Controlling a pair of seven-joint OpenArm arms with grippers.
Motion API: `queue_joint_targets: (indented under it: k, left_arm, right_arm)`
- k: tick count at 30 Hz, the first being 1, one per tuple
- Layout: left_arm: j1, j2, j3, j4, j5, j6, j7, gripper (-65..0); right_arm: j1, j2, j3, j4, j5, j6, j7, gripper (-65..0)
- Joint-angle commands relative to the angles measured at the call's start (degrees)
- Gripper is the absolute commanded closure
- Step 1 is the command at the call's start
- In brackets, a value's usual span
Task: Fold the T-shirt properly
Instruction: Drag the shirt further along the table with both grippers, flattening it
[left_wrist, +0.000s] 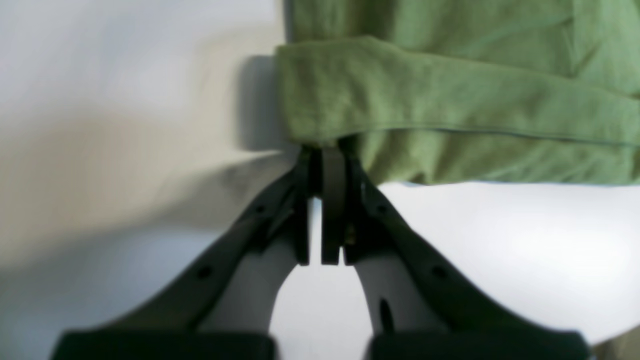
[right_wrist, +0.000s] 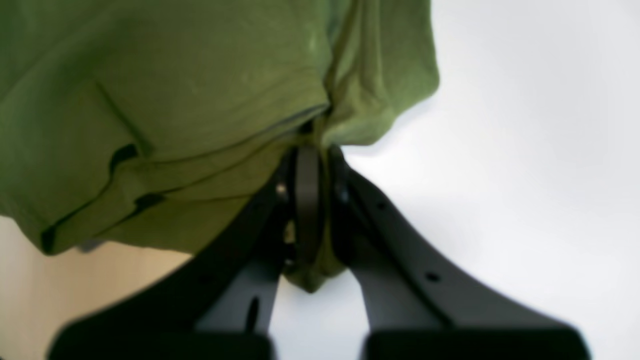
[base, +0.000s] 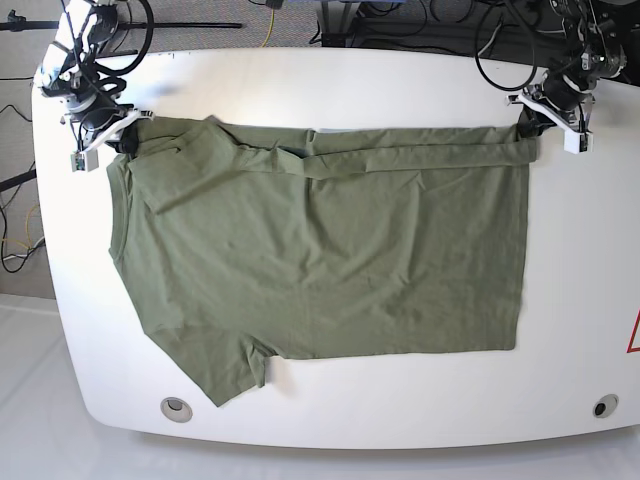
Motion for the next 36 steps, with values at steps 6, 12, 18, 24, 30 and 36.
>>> queue_joint_targets:
  k: [6,12,18,24,30,36]
  left_arm:
    - [1.1,-1.1,-1.7,2.3,-1.6,-0.5,-0.5,0.0]
    - [0.8,-1.1,-3.0,1.6,-2.3,-0.9,0.3,0.0]
    - [3.0,-1.3,-4.5,2.4,-2.2,-1.3,0.3,0.0]
    - [6.7,-1.6,-5.9,4.0,-1.9,-2.0,-0.2,0.0]
    - [8.3,-1.5,-5.2,3.5,-1.7,-1.8,0.1,0.0]
    - [9.3,-1.5,-5.2,3.6,-1.7,-1.7,0.1,0.0]
  right_arm:
    - [-1.3,0.7,0.3,1.4,1.3,0.4,0.8,0.0]
    - [-0.3,1.2,0.3,-0.5,0.4,0.4,0.9,0.0]
    - [-1.7,1.1,0.3,-0.1,0.7,0.5,0.8,0.0]
    - [-4.9,0.8,0.4,1.8,1.4,0.6,0.6,0.0]
    - [-8.2,0.3,0.9,3.4,1.5,0.3,-0.2,0.0]
    - [-10.6,-0.2,1.1,5.3,1.6,0.3,-0.4,0.0]
